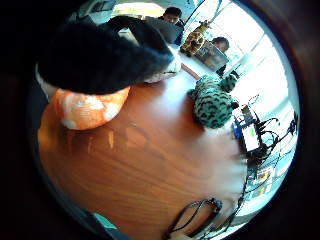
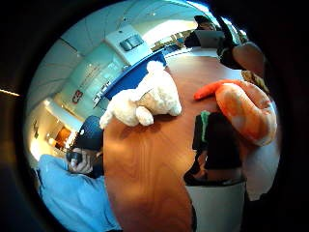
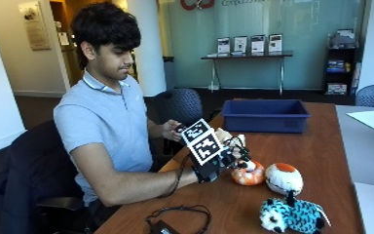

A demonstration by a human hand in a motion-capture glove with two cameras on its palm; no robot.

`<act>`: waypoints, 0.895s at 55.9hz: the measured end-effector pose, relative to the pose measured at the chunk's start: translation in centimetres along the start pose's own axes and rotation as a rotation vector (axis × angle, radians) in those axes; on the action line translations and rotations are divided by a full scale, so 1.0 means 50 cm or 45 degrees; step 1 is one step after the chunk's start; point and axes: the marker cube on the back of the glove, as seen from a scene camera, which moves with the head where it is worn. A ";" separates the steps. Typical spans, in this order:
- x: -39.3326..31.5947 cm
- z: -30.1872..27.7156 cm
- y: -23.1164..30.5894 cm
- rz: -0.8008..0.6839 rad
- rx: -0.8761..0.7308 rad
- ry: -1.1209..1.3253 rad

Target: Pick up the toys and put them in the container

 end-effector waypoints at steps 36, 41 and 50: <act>0.278 -0.073 -0.110 0.775 -0.120 -0.076; 0.339 -0.070 -0.117 0.959 -0.196 -0.079; 0.401 -0.045 -0.110 1.135 -0.383 -0.024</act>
